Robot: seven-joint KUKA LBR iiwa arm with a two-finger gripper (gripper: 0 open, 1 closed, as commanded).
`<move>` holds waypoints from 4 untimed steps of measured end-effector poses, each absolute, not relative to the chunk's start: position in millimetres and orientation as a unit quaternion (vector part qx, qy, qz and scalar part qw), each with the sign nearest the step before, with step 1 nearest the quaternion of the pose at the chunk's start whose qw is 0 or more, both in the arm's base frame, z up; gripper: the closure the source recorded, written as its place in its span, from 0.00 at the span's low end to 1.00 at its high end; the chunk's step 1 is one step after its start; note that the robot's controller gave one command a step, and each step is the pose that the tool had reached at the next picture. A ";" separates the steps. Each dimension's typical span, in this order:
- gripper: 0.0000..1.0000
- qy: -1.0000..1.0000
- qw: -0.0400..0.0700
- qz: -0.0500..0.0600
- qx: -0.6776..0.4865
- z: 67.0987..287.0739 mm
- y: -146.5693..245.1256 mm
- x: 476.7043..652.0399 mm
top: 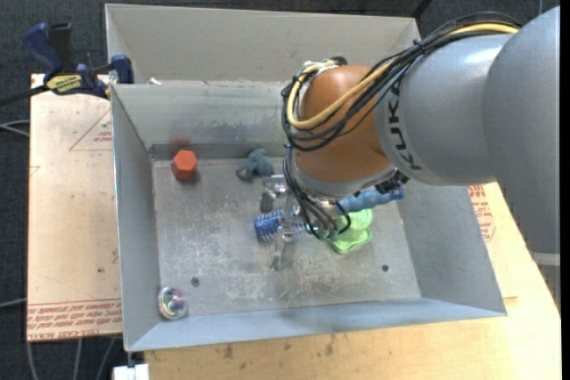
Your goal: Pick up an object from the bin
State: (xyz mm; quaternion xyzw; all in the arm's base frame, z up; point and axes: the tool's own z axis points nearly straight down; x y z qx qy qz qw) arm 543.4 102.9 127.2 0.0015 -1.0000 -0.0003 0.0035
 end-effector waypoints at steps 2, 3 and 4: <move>1.00 -0.998 0.000 -0.001 0.060 69.3 75.7 557.7; 1.00 -0.962 0.001 -0.001 0.274 69.0 87.1 512.6; 1.00 -0.931 -0.001 0.000 0.366 90.2 74.9 526.2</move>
Offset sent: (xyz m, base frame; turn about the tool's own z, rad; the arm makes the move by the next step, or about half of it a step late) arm 0.0143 -0.0276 -0.0572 -0.1193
